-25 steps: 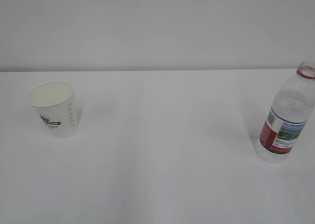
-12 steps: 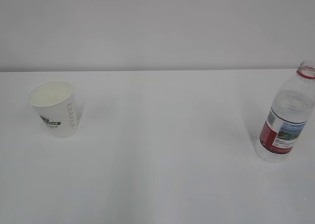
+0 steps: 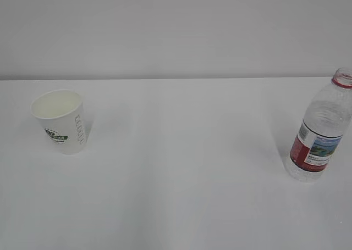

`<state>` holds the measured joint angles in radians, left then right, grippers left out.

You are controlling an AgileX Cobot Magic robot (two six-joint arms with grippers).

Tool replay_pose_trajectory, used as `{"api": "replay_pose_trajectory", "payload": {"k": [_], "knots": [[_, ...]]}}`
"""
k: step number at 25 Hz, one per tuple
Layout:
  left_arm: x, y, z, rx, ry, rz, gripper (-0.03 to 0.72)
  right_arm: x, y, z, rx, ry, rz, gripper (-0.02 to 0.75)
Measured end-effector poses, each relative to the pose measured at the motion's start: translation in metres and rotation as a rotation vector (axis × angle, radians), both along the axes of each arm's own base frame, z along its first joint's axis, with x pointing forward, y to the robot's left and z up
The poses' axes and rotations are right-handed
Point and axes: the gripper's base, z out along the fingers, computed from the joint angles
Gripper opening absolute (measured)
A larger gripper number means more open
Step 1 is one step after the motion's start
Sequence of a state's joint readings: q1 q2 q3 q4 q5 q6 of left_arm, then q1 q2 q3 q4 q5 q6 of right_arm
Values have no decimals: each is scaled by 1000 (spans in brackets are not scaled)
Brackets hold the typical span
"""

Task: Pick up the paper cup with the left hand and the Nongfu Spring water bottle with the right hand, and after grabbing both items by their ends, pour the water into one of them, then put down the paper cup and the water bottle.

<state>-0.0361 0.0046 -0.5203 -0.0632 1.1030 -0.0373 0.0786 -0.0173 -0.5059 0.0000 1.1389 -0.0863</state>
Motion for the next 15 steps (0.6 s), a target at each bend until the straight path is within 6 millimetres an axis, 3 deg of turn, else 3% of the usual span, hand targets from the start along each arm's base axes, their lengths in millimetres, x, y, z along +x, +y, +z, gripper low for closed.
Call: {"api": "replay_pose_trajectory", "payload": {"k": [15], "knots": [[0,0,0,0,0,0,452,0,-1,0,-6,0,-4,536]]}}
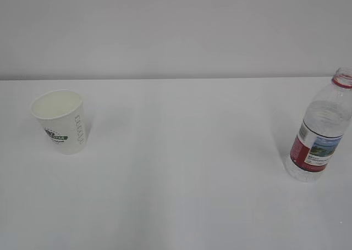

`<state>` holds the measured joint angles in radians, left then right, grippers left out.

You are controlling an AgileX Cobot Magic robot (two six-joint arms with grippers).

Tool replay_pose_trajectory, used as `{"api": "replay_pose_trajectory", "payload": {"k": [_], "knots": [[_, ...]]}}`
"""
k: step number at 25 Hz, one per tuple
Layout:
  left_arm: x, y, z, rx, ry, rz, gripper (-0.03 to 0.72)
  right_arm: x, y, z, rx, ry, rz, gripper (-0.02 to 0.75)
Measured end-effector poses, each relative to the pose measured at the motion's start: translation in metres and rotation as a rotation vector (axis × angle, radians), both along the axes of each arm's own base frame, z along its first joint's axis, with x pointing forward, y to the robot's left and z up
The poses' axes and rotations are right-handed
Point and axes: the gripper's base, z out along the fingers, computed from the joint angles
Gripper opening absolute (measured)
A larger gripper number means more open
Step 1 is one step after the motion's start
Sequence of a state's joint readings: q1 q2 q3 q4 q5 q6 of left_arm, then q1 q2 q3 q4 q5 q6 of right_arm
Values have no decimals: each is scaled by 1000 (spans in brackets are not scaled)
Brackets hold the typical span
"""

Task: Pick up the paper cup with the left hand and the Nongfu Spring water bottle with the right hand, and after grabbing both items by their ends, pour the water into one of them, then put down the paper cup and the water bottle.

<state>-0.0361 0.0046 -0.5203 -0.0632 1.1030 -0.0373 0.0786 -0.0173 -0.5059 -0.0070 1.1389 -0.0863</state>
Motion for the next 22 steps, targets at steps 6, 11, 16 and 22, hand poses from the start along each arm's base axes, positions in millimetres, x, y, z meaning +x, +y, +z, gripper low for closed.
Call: {"api": "replay_pose_trajectory", "payload": {"k": [6,11,16,22], "knots": [[0,0,0,0,0,0,452,0,0,0,0,0,0,536],[0,0,0,0,-2,0,470,0,0,0,3,-1,-2,536],[0,0,4,-2,-28,1,454,-1,0,6,16,-18,-9,536],[4,0,7,-3,-31,2,453,14,2,21,25,-3,-7,536]]}}
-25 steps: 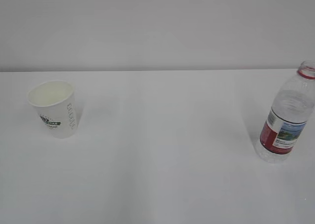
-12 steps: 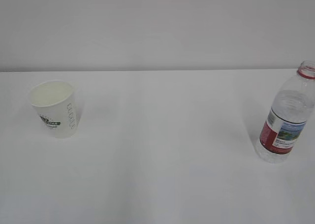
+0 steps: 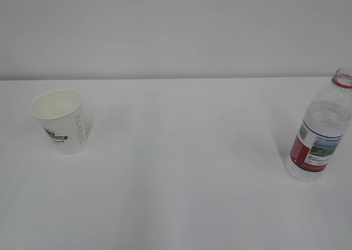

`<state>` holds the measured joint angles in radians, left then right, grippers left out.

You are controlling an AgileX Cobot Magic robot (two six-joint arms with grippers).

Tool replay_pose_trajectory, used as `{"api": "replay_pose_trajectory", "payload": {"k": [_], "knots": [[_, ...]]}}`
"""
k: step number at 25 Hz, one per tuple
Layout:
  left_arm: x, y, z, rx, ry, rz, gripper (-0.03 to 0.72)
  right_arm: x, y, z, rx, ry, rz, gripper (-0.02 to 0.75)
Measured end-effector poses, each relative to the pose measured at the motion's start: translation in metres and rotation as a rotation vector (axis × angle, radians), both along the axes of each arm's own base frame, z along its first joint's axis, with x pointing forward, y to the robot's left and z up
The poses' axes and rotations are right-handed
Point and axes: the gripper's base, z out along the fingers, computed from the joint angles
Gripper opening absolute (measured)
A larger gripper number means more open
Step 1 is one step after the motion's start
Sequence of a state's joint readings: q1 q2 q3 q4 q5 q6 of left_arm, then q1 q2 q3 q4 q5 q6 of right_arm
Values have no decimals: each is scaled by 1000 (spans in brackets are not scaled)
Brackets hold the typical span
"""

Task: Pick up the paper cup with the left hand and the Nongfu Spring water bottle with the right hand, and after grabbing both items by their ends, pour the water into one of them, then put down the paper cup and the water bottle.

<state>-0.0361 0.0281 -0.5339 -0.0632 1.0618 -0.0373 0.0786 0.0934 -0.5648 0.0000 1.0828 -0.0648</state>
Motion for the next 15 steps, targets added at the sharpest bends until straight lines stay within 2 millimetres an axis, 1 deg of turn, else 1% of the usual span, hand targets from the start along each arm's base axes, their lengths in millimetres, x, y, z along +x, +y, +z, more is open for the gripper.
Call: {"api": "replay_pose_trajectory", "payload": {"k": [3,6,8,15], "knots": [[6,-1,3,-6,4,-2,453,8,1,3,5,-3,3,536],[14,-4,9,-46,-27,-19,453,12,1,6,7,-9,3,535],[22,-5,13,-64,-58,-20,453,13,2,9,8,-22,3,535],[54,-5,20,-76,-44,-6,453,16,2,15,44,-82,-11,535]]}}
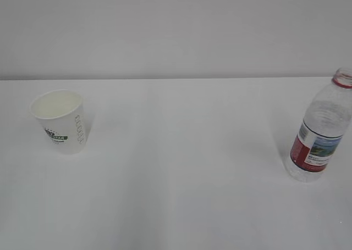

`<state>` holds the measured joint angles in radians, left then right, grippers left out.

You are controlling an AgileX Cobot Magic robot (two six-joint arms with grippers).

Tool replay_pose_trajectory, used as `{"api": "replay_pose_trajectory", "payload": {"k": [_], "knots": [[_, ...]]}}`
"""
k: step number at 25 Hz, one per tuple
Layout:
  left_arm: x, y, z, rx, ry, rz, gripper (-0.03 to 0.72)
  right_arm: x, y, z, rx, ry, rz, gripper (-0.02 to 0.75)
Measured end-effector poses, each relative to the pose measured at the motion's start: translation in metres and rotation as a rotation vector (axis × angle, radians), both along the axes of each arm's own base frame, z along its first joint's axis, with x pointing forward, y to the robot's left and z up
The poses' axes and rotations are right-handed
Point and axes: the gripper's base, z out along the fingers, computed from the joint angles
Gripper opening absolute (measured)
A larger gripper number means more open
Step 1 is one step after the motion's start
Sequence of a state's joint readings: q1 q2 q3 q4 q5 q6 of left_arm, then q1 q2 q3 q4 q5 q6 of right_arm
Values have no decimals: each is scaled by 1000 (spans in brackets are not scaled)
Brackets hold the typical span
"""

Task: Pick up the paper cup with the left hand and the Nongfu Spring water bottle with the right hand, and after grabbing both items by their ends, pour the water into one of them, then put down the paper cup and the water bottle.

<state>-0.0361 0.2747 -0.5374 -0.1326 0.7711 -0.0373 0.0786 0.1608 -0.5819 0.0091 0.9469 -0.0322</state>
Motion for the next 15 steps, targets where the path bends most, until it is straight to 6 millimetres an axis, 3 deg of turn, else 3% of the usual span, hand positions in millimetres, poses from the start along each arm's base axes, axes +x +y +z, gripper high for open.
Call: {"api": "replay_pose_trajectory", "payload": {"k": [15], "knots": [[69,4,17,46,-190,58,451,41,3,15,13,-82,-4,534]]}}
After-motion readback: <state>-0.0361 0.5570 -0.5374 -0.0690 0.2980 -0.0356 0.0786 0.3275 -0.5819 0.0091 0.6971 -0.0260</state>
